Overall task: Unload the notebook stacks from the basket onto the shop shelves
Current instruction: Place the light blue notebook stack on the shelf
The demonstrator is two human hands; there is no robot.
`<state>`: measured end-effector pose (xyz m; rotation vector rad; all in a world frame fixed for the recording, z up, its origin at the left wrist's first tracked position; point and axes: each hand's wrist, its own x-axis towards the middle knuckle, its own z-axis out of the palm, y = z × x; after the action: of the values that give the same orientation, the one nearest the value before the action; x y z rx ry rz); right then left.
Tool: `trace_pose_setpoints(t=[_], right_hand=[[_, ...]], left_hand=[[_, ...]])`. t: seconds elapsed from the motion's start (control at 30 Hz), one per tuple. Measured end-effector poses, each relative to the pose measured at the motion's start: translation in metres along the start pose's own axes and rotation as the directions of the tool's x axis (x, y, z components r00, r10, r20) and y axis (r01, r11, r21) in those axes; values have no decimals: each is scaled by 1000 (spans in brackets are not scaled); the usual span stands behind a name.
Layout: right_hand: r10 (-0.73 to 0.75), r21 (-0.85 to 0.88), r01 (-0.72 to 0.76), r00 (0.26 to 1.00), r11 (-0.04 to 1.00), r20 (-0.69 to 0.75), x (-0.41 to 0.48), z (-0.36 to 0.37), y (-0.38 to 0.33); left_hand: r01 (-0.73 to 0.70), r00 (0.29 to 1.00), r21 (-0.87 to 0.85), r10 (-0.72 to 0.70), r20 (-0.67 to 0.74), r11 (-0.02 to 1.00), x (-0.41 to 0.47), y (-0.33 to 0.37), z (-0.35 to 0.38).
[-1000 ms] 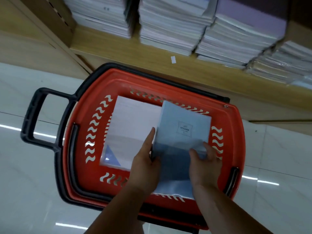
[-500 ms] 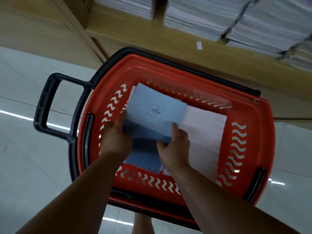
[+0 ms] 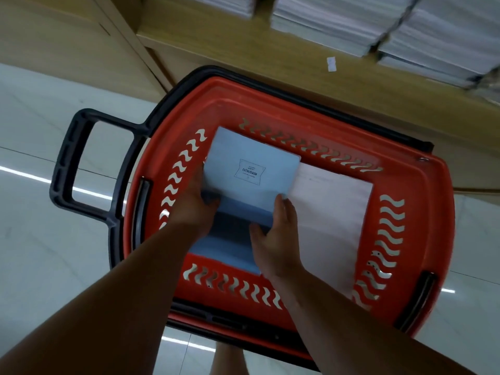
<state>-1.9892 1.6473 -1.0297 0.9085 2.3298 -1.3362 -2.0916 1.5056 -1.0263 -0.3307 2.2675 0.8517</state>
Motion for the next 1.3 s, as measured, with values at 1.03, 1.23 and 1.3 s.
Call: trace_pose_setpoints(t=[1.03,1.23,1.3], right_hand=[[204,408,-439,840,801,503,-60,-127,-105],[103,434,-409,812,803,574,-127,-207,-187],[57,447,-359,827,820,559,-154,-236,-220]], left_hand=[[-186,955,-652,291,56,735,-207,101,-109],[-166,983,-752,170,-72,638,-321,154,-173],[-161,986,-764,143,-90,624,-353,169,-197]])
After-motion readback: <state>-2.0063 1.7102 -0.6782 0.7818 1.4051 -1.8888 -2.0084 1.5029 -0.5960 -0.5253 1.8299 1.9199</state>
